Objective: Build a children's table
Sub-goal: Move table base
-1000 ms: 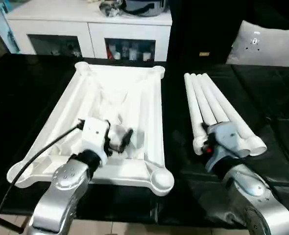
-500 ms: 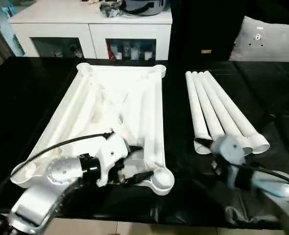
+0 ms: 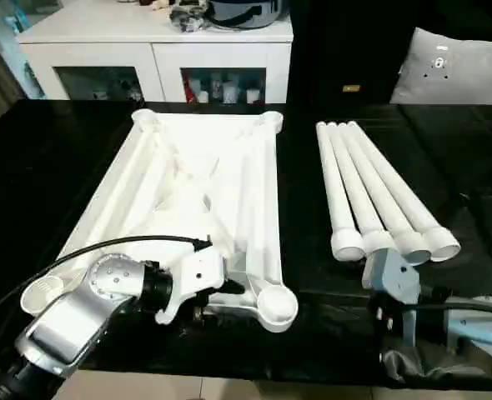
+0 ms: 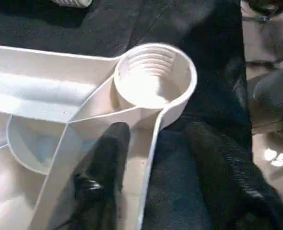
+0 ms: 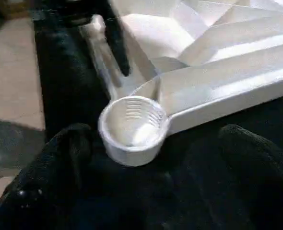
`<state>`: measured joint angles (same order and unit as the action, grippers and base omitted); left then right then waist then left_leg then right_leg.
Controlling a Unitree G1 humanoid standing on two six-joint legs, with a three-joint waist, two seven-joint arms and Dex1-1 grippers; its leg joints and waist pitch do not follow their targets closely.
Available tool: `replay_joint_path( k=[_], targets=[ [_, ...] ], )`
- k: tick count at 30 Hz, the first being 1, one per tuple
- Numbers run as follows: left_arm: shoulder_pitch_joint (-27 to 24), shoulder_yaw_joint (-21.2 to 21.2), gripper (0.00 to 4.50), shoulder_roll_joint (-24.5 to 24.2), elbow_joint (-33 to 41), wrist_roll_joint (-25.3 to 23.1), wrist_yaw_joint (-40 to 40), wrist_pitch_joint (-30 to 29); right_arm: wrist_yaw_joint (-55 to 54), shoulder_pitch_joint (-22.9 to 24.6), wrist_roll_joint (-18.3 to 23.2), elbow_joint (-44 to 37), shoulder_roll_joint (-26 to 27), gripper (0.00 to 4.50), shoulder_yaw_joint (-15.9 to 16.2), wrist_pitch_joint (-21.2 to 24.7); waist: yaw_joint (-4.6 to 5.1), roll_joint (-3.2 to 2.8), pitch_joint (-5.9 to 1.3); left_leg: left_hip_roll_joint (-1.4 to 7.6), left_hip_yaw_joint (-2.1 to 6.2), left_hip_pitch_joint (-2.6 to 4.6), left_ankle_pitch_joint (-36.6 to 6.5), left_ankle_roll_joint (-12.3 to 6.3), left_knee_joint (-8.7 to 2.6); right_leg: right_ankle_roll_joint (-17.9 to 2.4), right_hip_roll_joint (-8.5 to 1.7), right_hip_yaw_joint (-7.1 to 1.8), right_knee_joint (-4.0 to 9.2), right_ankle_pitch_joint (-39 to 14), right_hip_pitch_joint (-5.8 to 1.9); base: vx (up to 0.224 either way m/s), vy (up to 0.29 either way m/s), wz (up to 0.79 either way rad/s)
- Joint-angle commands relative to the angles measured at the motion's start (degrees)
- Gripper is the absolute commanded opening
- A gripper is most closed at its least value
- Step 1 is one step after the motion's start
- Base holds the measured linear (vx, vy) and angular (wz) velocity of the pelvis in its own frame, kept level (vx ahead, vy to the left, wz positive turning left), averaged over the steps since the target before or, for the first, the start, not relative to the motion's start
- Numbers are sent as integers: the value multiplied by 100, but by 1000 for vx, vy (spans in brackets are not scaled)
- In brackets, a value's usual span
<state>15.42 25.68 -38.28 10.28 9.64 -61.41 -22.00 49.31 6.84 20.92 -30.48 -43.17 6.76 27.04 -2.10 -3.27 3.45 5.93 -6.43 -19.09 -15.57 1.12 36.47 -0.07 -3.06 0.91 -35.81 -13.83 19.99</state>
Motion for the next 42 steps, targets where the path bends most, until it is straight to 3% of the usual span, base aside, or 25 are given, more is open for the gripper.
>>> replay_joint_path(
  k=[1, 11, 13, 16, 18, 22, 23, 25, 26, 27, 32, 33, 35, 37, 38, 39, 42],
  targets=[
    [119, 139, 190, -99, -195, -252, -112, 130, 131, -16, 90, -146, -59, 450, 4, 46, -25, 37, -228, 618, 227, -76, -357, -554, -547, -1624, -595, -300, 416, -439, -207, 0, 0, 0],
    [297, 354, 125, 53, -621, -691, 2, 455, 98, 4, 133, -180, -43, 450, 39, 120, -18, 71, -198, 633, 230, -84, -449, -500, -572, -1626, -613, -312, 441, -542, -195, 0, 0, 0],
    [297, 330, 92, 94, -659, -693, 43, 471, 88, 26, 148, -188, -33, 450, 9, 128, -15, 64, -195, 633, 229, -91, -445, -500, -573, -1631, -617, -313, 438, -523, -196, 0, 0, 0],
    [357, 135, 89, 476, -941, -613, 356, 618, 36, 23, 166, -135, 29, 450, -45, 147, -17, 72, -186, 637, 221, -77, -533, -479, -575, -1656, -616, -311, 453, -643, -182, 0, 0, 0],
    [411, 106, 53, 620, -1107, -627, 481, 652, -2, 0, 153, -88, 45, 450, -42, 147, -40, 88, -189, 650, 218, -89, -595, -451, -583, -1648, -638, -324, 466, -750, -194, 0, 0, 0],
    [615, 158, 43, 886, -1574, -819, 712, 690, -242, -150, 61, 111, 158, 450, -65, 216, -32, 109, -181, 635, 217, -90, -553, -454, -593, -1570, -626, -323, 486, -834, -177, 0, 0, 0],
    [655, 163, 18, 937, -1652, -848, 765, 699, -332, -194, 7, 172, 196, 450, -78, 227, -17, 111, -184, 633, 217, -97, -515, -428, -590, -1564, -631, -320, 479, -830, -179, 0, 0, 0],
    [718, 158, 13, 1029, -1763, -875, 836, 723, -512, -276, -89, 291, 284, 450, -117, 239, 6, 121, -198, 624, 223, -109, -378, -417, -577, -1575, -632, -316, 462, -655, -193, 0, 0, 0],
    [766, 116, 9, 1116, -1824, -880, 883, 651, -696, -398, 99, 406, 511, 450, -300, 364, 11, 131, -229, 620, 215, -115, -200, -446, -555, -1570, -638, -317, 443, -433, -216, 0, 0, 0],
    [780, 104, 4, 1142, -1849, -893, 883, 640, -736, -452, 261, 405, 620, 450, -406, 425, 28, 119, -235, 608, 216, -116, -55, -507, -549, -1627, -638, -306, 423, -221, -213, 0, 0, 0],
    [771, 114, 4, 1128, -1811, -876, 814, 669, -904, -552, 240, 389, 717, 450, -422, 469, -12, 121, -335, 594, 185, -134, 809, -792, -442, -1703, -612, -279, 304, 945, -216, 0, 0, 0],
    [760, 119, 4, 1130, -1784, -862, 764, 694, -1033, -605, 145, 420, 772, 450, -403, 442, -16, 154, -338, 594, 177, -158, 942, -878, -433, -1723, -610, -269, 278, 1135, -210, 0, 0, 0],
    [710, 158, 4, 1112, -1691, -831, 625, 866, -1432, -792, -244, 521, 955, 450, -324, 296, 6, 187, -302, 588, 166, -167, 782, -896, -458, -1715, -605, -249, 315, 796, -187, 0, 0, 0],
    [663, 165, 4, 1121, -1606, -806, 598, 909, -1894, -1028, -512, 629, 1167, 450, -319, 476, 14, 187, -283, 602, 162, -145, 556, -774, -483, -1700, -612, -253, 346, 298, -168, 0, 0, 0],
    [630, 128, 4, 1151, -1527, -761, 628, 861, -2362, -1330, -600, 715, 1385, 450, -355, 991, 41, 161, -274, 596, 161, -122, 464, -686, -500, -1720, -590, -249, 352, 109, -143, 0, 0, 0],
    [609, 71, 4, 1166, -1460, -682, 629, 813, -2691, -1562, -563, 763, 1537, 450, -413, 1557, 42, 171, -280, 594, 162, -108, 484, -622, -501, -1710, -578, -257, 344, 83, -157, 0, 0, 0],
    [583, -52, 29, 1191, -1345, -538, 651, 729, -2989, -1976, -449, 940, 1750, 450, -470, 2188, 27, 130, -321, 576, 151, -88, 814, -550, -466, -1732, -569, -263, 283, 533, -153, 0, 0, 0]
  ],
)
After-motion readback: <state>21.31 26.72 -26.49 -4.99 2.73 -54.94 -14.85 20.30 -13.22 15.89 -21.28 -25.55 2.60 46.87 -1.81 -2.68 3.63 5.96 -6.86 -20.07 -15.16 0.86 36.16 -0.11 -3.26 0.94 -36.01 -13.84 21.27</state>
